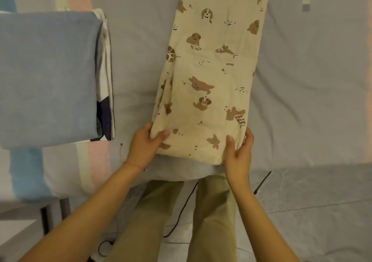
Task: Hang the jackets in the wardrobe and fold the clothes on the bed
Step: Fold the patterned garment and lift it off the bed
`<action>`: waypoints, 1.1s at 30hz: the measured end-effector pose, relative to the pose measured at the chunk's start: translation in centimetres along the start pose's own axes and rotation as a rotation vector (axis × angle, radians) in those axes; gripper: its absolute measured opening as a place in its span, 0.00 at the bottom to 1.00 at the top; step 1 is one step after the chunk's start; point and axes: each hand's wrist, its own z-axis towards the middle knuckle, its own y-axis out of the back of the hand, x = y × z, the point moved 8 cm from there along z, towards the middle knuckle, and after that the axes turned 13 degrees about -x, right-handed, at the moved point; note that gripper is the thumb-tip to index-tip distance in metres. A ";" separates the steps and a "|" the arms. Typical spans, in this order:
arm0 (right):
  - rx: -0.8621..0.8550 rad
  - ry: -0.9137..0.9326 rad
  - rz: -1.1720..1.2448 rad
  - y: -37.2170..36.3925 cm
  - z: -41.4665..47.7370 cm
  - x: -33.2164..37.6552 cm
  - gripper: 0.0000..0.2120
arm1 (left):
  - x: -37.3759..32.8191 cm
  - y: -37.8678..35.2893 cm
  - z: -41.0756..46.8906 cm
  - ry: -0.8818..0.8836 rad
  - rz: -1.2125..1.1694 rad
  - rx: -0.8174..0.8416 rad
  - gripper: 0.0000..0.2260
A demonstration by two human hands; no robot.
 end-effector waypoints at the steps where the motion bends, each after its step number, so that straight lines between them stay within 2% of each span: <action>1: -0.012 0.012 -0.040 0.0 -0.7 -0.3 0.24 | 1.0 0.5 -0.7 -0.002 0.015 -0.032 0.11; 6: -0.091 0.060 -0.121 -0.7 -2.6 -1.3 0.24 | 5.1 1.1 -1.6 0.001 0.151 -0.153 0.15; 8: -0.130 0.110 -0.164 -0.8 -2.9 -1.0 0.22 | 4.3 0.8 -1.2 -0.107 0.212 -0.160 0.19; 11: -0.117 0.223 -0.218 -0.7 -3.6 -0.5 0.23 | 3.2 0.6 -0.9 -0.357 0.440 -0.119 0.27; 14: -0.140 0.275 -0.217 -0.1 -4.8 -1.0 0.27 | 1.8 0.7 -1.7 -0.600 0.510 -0.042 0.21; 17: -0.214 0.254 -0.215 0.2 -5.1 -2.4 0.28 | 1.4 0.1 -2.4 -0.739 0.606 0.018 0.20; 20: -0.203 0.254 -0.271 -0.1 -4.9 -2.5 0.26 | 2.0 0.2 -1.6 -0.664 0.702 -0.012 0.21; 22: -0.165 0.369 -0.424 -0.3 -4.8 -2.2 0.27 | 2.4 0.5 -1.0 -0.654 0.759 -0.096 0.29; 23: -0.123 0.442 -0.529 -0.5 -4.8 -2.3 0.31 | 2.1 -0.2 -1.5 -0.777 0.814 -0.107 0.37; 24: -0.073 0.528 -0.630 -0.8 -4.9 -2.4 0.36 | 1.8 -1.3 -2.5 -0.957 0.897 -0.049 0.42; 25: -0.033 0.622 -0.722 -0.9 -4.8 -2.4 0.40 | 2.0 -2.5 -3.7 -1.175 0.973 0.032 0.42; 26: -0.002 0.711 -0.794 -1.0 -4.6 -2.4 0.43 | 2.2 -3.2 -4.3 -1.316 1.018 0.144 0.38; 27: 0.025 0.796 -0.850 -1.0 -4.4 -2.4 0.45 | 2.5 -3.5 -4.2 -1.384 1.057 0.231 0.36; 29: 0.095 0.934 -0.919 -1.2 -4.0 -2.6 0.52 | 3.2 -3.6 -2.4 -1.345 1.208 0.369 0.41; 31: 0.189 0.984 -0.977 -1.4 -3.4 -2.8 0.61 | 3.2 -3.8 -1.3 -1.287 1.347 0.431 0.45; 33: 0.219 1.038 -1.010 -1.6 -3.5 -2.2 0.58 | 2.9 -3.9 -1.0 -1.247 1.390 0.428 0.45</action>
